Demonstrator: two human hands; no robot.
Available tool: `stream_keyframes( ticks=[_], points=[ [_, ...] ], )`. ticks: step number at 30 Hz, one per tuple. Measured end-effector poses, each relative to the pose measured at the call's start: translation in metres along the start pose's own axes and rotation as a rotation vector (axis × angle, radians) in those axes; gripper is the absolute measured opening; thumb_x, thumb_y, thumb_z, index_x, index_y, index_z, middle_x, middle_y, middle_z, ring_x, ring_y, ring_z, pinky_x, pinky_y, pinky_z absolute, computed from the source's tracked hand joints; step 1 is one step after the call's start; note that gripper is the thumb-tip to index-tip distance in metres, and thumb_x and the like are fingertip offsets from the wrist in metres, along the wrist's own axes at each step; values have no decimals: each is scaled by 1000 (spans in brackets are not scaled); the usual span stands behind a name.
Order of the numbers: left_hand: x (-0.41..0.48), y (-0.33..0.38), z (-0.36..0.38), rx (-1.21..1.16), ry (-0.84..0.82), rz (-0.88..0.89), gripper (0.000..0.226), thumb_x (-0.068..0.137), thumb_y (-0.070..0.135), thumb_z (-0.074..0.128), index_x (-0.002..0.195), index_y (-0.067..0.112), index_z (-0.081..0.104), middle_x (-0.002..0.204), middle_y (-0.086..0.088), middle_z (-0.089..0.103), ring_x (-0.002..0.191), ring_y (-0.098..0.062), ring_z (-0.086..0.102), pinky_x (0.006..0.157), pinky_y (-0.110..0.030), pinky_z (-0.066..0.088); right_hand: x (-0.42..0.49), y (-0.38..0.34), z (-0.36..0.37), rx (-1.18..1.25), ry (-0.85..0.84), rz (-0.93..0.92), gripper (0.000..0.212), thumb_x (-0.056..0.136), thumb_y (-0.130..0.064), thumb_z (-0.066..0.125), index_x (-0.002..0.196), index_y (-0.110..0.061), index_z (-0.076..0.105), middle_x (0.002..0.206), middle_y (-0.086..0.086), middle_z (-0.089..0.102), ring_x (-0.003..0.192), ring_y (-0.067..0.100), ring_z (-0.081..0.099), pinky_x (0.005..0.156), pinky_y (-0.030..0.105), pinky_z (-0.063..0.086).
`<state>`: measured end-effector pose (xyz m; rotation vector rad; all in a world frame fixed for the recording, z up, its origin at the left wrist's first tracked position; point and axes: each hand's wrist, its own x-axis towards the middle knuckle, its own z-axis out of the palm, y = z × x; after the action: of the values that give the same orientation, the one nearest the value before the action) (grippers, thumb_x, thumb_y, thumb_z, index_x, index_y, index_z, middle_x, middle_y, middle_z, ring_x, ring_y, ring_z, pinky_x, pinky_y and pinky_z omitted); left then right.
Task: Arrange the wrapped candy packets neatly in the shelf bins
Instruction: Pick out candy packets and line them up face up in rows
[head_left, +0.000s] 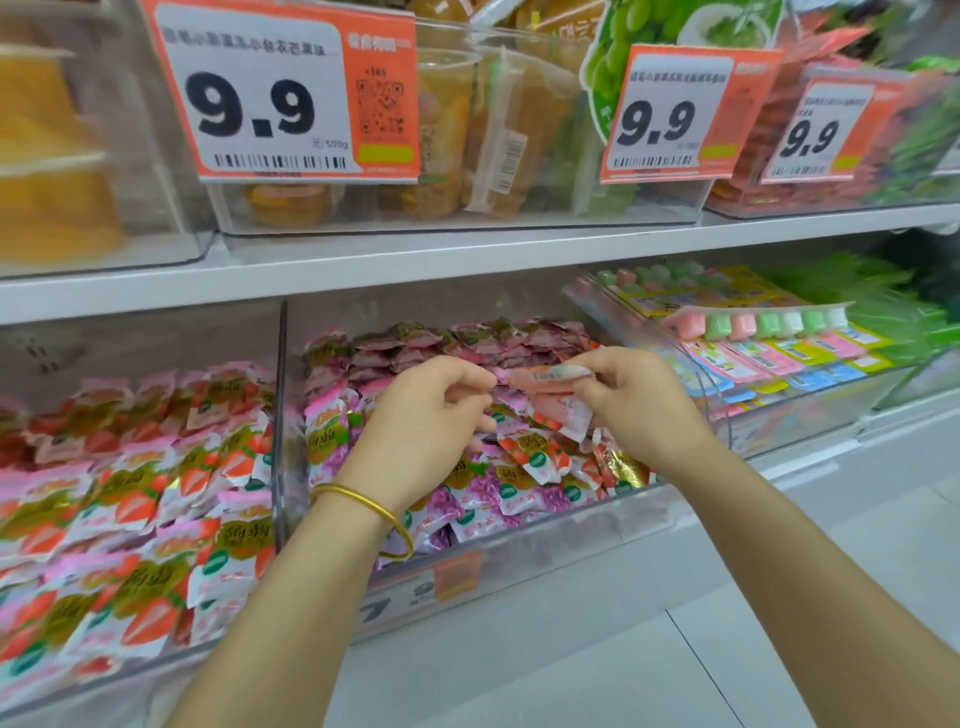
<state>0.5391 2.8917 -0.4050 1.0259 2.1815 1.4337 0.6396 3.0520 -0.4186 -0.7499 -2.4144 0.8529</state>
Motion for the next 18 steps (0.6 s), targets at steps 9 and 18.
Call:
stream_keyframes(
  ticks=[9, 18],
  points=[
    [-7, 8, 0, -764, -139, -227, 24, 97, 23, 45, 100, 4, 59, 106, -25, 65, 93, -33, 67, 83, -42, 56, -21, -37, 9, 487, -289, -123, 54, 72, -1, 57, 121, -24, 55, 114, -9, 67, 108, -1, 59, 89, 20, 50],
    [-9, -1, -11, -492, -7, -71, 28, 85, 22, 66, 101, 0, 62, 102, -26, 66, 93, -37, 64, 87, -52, 50, -21, -46, 10, 636, -164, -134, 43, 83, 13, 58, 114, -16, 56, 96, 7, 71, 92, 19, 67, 80, 28, 54]
  ],
)
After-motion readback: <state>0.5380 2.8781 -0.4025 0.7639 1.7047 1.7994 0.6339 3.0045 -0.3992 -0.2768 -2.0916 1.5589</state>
